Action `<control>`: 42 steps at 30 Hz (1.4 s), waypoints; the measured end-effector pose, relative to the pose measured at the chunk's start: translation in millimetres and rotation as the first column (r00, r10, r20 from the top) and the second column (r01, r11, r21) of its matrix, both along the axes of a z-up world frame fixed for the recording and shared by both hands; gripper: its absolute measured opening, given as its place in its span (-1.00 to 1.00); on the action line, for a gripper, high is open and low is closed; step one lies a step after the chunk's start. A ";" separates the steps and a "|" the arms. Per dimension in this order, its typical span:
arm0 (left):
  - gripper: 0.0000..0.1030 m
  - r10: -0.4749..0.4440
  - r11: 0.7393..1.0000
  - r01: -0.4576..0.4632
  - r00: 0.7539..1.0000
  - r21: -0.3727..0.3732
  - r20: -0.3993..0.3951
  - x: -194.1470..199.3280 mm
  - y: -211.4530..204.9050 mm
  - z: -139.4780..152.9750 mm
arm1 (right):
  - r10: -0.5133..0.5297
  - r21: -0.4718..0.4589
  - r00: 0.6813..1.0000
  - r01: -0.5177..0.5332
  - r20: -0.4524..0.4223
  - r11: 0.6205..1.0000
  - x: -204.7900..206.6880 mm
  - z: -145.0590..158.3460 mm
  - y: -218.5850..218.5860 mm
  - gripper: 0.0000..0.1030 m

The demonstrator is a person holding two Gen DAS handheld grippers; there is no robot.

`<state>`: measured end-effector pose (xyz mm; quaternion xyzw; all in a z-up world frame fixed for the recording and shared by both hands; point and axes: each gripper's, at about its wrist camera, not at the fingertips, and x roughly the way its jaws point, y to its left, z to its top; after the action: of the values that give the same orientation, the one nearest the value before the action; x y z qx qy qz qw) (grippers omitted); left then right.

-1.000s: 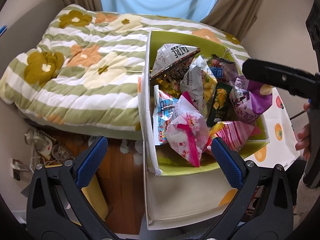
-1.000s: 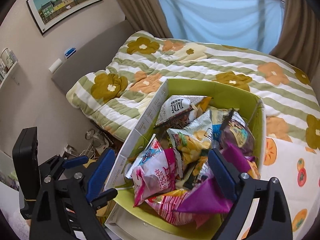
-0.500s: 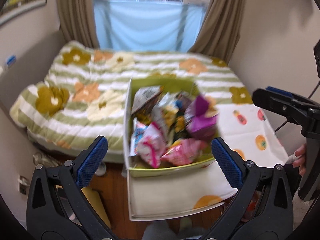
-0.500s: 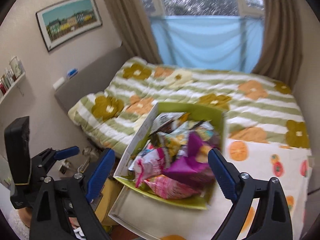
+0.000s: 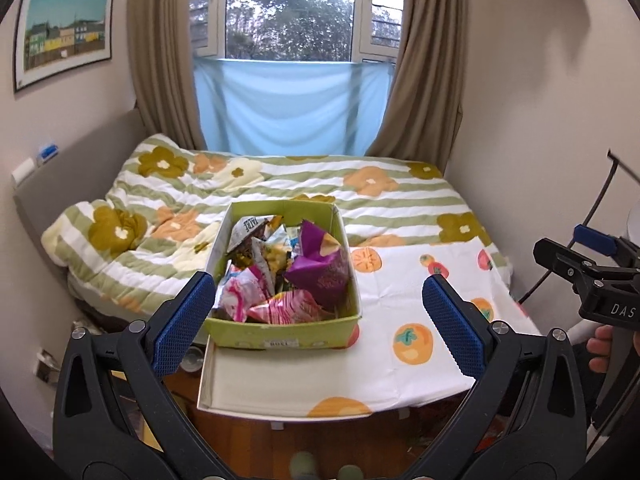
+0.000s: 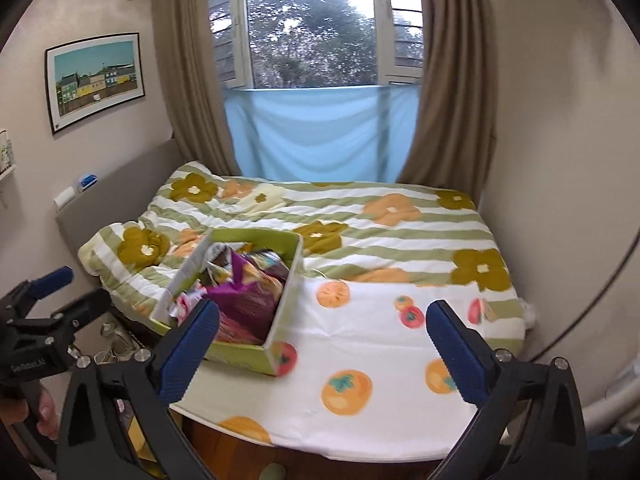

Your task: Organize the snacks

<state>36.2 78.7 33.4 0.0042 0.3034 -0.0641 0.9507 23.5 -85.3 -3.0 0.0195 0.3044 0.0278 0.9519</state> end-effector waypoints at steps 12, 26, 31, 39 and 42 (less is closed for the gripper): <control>0.99 0.001 1.000 -0.002 0.999 0.022 0.034 -22.6 -17.2 -8.2 | -0.122 -0.021 0.992 0.122 0.018 0.992 -27.8 -25.1 -21.1 0.99; 0.99 0.013 1.000 -0.014 0.999 0.018 0.045 -18.4 -13.1 -6.7 | -0.116 -0.027 0.992 0.117 0.042 0.993 -29.8 -21.6 -16.1 0.99; 0.99 0.020 1.000 -0.020 0.999 0.009 0.041 -16.4 -10.5 -8.0 | -0.116 -0.028 0.992 0.118 0.041 0.993 -29.1 -21.9 -15.0 0.99; 0.99 0.017 1.000 -0.018 0.999 0.007 0.044 -17.6 -12.8 -9.5 | -0.127 -0.028 0.991 0.128 0.040 0.991 -28.0 -22.4 -18.8 0.99; 0.99 0.018 1.000 -0.018 0.999 0.010 0.047 -19.2 -14.1 -10.3 | -0.131 -0.029 0.990 0.133 0.041 0.991 -28.4 -22.6 -21.3 0.99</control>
<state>17.0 64.5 23.1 0.0079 0.2816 -0.0537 0.9580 -4.9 -106.6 -25.5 0.0242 0.2843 -0.0397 0.9576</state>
